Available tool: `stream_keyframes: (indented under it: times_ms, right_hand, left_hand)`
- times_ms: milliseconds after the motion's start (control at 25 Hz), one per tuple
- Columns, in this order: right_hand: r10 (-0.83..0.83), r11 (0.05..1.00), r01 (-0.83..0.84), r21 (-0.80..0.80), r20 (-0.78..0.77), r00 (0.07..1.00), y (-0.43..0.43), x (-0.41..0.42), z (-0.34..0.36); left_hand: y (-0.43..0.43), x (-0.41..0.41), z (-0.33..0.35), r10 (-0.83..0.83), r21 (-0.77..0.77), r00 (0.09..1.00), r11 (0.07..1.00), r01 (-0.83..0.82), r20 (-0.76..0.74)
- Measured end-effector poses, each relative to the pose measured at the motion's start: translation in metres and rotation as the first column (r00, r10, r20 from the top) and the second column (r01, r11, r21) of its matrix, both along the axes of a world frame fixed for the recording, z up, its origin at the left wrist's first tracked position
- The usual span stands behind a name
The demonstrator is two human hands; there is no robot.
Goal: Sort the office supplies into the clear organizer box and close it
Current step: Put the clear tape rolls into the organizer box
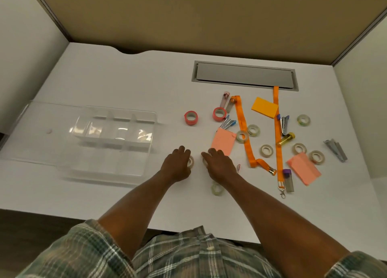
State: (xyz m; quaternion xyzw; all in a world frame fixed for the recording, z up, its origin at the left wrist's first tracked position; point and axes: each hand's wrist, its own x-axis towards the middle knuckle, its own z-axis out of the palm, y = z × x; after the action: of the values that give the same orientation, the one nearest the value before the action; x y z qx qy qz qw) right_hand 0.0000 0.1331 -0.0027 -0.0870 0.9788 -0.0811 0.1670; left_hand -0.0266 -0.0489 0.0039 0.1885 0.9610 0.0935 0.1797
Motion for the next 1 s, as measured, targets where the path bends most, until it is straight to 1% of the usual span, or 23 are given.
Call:
stream_keyframes:
  times_ms: [120, 200, 280, 400, 480, 520, 560, 640, 680, 760, 880, 1000]
  right_hand:
    - [-0.019, 1.0, 0.019, 0.013, -0.02, 1.0, -0.006, -0.008, 0.0]
    - [-0.083, 0.996, 0.083, -0.02, -0.015, 0.996, -0.01, -0.014, 0.001]
    - [-0.209, 0.968, 0.202, -0.151, -0.03, 0.977, -0.02, -0.019, 0.006]
    - [-0.365, 0.863, 0.32, -0.392, -0.044, 0.93, -0.048, -0.037, 0.017]
    - [-0.405, 0.802, 0.331, -0.498, -0.045, 0.913, -0.075, -0.051, 0.028]
    - [-0.388, 0.79, 0.297, -0.536, -0.061, 0.92, -0.091, -0.057, 0.034]
    - [-0.352, 0.79, 0.245, -0.562, -0.088, 0.932, -0.106, -0.062, 0.039]
    - [-0.262, 0.798, 0.138, -0.586, -0.132, 0.956, -0.138, -0.067, 0.049]
    - [-0.216, 0.803, 0.094, -0.589, -0.141, 0.966, -0.153, -0.068, 0.053]
    - [-0.107, 0.829, 0.001, -0.56, -0.156, 0.982, -0.178, -0.067, 0.056]
    - [0.091, 0.915, -0.169, -0.367, -0.221, 0.971, -0.2, -0.059, 0.046]
    - [0.17, 0.944, -0.23, -0.236, -0.25, 0.953, -0.209, -0.056, 0.037]
  left_hand:
    - [-0.017, -0.009, 0.007, 0.0, 0.093, 1.0, 0.996, 0.001, -0.009]
    - [-0.029, -0.013, 0.014, 0.009, 0.185, 0.999, 0.983, -0.002, -0.033]
    - [-0.041, -0.016, 0.024, 0.061, 0.298, 0.997, 0.954, -0.041, -0.056]
    - [-0.069, -0.021, 0.039, 0.142, 0.407, 0.982, 0.91, -0.079, -0.127]
    - [-0.095, -0.024, 0.044, 0.181, 0.431, 0.961, 0.899, -0.075, -0.21]
    - [-0.11, -0.025, 0.044, 0.197, 0.421, 0.947, 0.904, -0.076, -0.252]
    - [-0.125, -0.024, 0.043, 0.204, 0.381, 0.935, 0.921, -0.083, -0.289]
    - [-0.152, -0.021, 0.039, 0.171, 0.209, 0.922, 0.973, -0.102, -0.348]
    - [-0.163, -0.017, 0.036, 0.135, 0.107, 0.924, 0.989, -0.103, -0.358]
    - [-0.179, -0.011, 0.032, 0.072, -0.064, 0.939, 0.993, -0.099, -0.336]
    - [-0.187, -0.003, 0.03, 0.004, -0.246, 0.966, 0.967, -0.07, -0.257]
    - [-0.183, 0.0, 0.029, 0.009, -0.328, 0.987, 0.943, -0.062, -0.161]
